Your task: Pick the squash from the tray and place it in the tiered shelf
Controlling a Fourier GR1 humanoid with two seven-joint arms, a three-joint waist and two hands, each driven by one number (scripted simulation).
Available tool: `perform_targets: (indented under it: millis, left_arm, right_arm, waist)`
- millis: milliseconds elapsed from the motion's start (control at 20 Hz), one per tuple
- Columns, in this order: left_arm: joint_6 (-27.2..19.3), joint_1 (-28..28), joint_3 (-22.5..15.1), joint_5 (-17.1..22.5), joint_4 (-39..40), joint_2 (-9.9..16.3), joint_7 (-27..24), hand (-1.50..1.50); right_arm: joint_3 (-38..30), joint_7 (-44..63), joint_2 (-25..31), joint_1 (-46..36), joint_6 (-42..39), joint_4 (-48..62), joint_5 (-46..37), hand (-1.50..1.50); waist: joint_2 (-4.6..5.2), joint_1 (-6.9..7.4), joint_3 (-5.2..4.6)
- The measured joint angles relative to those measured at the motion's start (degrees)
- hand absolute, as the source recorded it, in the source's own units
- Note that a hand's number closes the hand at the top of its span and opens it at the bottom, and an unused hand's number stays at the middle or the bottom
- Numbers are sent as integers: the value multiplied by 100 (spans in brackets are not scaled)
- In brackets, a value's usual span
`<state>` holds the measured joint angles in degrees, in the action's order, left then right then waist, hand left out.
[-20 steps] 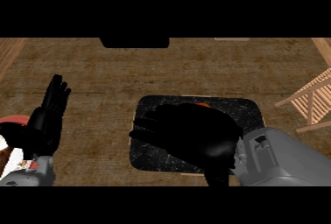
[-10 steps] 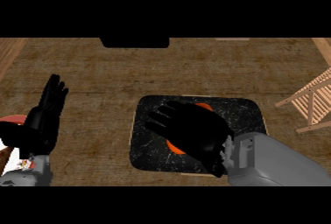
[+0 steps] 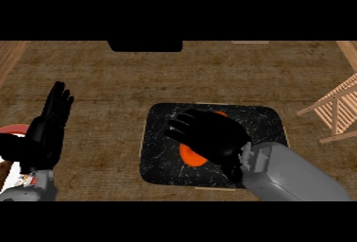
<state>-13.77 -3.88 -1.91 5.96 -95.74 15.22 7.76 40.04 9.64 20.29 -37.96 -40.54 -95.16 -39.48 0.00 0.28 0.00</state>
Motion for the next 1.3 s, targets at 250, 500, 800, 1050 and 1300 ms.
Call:
perform_targets:
  millis: [250, 500, 800, 1050, 1300]
  left_arm:
    - [9, -91, 26, -152, 75, -135, -1, 0]
    - [111, 32, 103, -208, -13, -204, -32, 0]
    - [197, 49, 144, -300, -49, -325, 7, 0]
    - [328, 71, 289, -310, -123, -307, 63, 0]
    - [404, -59, 414, -314, -23, -314, 106, 0]
  right_arm:
    - [-124, -544, -120, 156, 198, 424, -500, -150]
    - [-309, -1040, -356, 248, 358, 787, -888, -150]
    - [-353, -1376, -701, 463, 545, 1110, -1427, -150]
    - [-404, -1554, -892, 613, 479, 1320, -1800, 150]
    - [-268, -1861, -1050, 573, 717, 1684, -2264, 150]
  waist:
    - [3, -2, 1]
    - [2, 4, 0]
    - [0, -2, 0]
    - [-1, -2, 0]
    - [-19, -4, -9]
